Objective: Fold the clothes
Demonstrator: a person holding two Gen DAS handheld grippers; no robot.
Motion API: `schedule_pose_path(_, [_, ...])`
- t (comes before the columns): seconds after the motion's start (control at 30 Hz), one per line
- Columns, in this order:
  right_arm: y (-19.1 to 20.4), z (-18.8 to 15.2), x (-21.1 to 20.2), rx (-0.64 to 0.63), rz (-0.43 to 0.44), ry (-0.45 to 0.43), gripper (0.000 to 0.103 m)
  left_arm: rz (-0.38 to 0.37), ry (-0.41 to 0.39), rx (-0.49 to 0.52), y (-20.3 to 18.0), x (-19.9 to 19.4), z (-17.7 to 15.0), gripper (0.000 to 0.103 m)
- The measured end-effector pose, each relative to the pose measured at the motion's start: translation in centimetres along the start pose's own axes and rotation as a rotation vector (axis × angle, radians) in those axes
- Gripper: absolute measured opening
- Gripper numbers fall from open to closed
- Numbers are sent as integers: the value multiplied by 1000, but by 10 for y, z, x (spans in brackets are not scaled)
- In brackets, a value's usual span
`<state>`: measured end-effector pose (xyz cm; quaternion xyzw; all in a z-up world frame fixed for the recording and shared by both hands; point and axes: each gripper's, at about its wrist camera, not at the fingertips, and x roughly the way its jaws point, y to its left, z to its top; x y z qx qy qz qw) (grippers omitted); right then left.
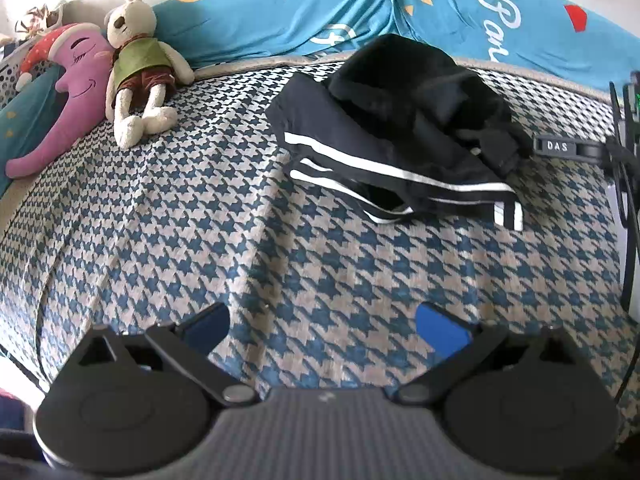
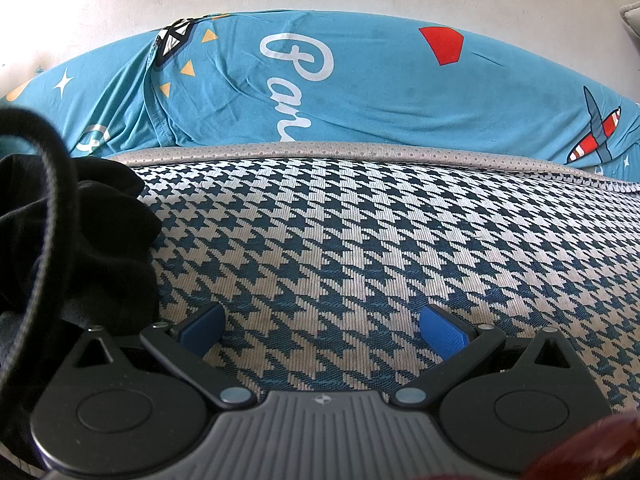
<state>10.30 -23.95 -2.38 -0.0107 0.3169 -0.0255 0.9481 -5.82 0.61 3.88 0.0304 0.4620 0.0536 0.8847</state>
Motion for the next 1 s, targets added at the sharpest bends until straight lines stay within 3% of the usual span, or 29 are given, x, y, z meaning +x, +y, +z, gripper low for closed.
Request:
schedule_pose_path(0.37, [0, 0, 0, 0, 0, 0, 103, -79, -16, -35, 7, 3, 2, 103])
schedule_pose_path(1.0, [0, 0, 0, 0, 0, 0, 103, -103, -2, -80, 21, 9, -1, 103])
